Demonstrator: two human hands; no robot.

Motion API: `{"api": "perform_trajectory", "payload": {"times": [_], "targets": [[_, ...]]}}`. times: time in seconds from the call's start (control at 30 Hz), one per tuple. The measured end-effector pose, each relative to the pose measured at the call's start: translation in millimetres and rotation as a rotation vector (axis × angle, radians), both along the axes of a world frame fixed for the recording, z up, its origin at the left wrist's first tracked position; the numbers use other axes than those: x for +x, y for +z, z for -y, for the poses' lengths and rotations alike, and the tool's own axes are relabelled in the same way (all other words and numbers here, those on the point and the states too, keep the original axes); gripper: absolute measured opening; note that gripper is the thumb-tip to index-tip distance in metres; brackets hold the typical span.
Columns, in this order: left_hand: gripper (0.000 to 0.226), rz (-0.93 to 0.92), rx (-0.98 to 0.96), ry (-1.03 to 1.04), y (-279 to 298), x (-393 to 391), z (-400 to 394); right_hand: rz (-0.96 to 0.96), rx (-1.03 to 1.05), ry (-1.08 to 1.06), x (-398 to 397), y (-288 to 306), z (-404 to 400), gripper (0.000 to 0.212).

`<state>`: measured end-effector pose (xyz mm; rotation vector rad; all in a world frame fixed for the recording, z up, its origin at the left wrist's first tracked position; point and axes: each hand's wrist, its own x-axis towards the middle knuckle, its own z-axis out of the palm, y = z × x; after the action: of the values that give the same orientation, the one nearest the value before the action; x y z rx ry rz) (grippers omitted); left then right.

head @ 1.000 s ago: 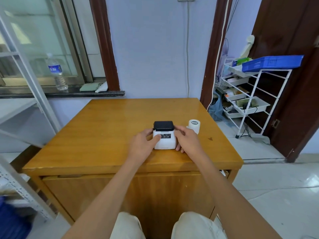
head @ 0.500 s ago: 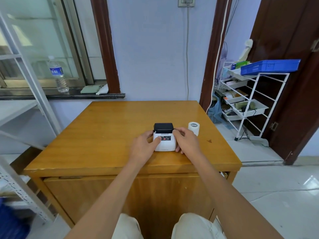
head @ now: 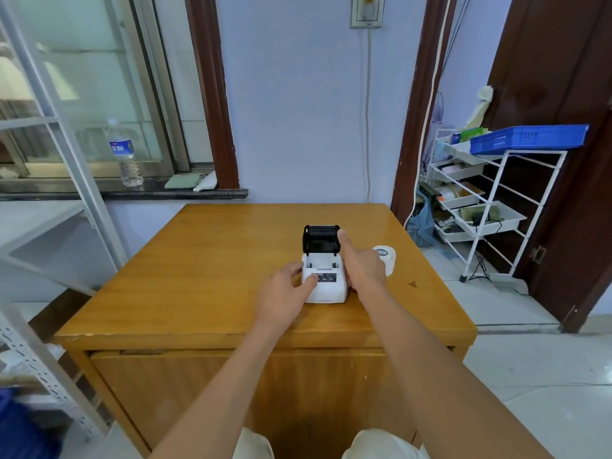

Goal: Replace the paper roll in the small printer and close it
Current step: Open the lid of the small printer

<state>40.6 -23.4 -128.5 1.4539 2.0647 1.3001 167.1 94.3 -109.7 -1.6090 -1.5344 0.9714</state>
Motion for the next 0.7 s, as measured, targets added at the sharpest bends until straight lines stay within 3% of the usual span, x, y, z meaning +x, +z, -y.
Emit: {"api": "perform_trajectory", "payload": {"times": [0.27, 0.43, 0.6, 0.7], "targets": [[0.051, -0.043, 0.005, 0.003, -9, -7, -10, -0.063, -0.062, -0.012, -7, 0, -14, 0.088], [0.042, -0.212, -0.024, -0.041, -10, -6, -10, -0.039, 0.159, 0.089, 0, -17, -1, 0.054], [0.038, -0.273, -0.105, 0.026, -3, -1, -9, -0.149, 0.217, 0.208, 5, -25, -5, 0.030], [0.039, -0.400, -0.128, 0.089, -2, 7, -8, -0.155, 0.245, 0.280, 7, -26, -5, 0.011]]}}
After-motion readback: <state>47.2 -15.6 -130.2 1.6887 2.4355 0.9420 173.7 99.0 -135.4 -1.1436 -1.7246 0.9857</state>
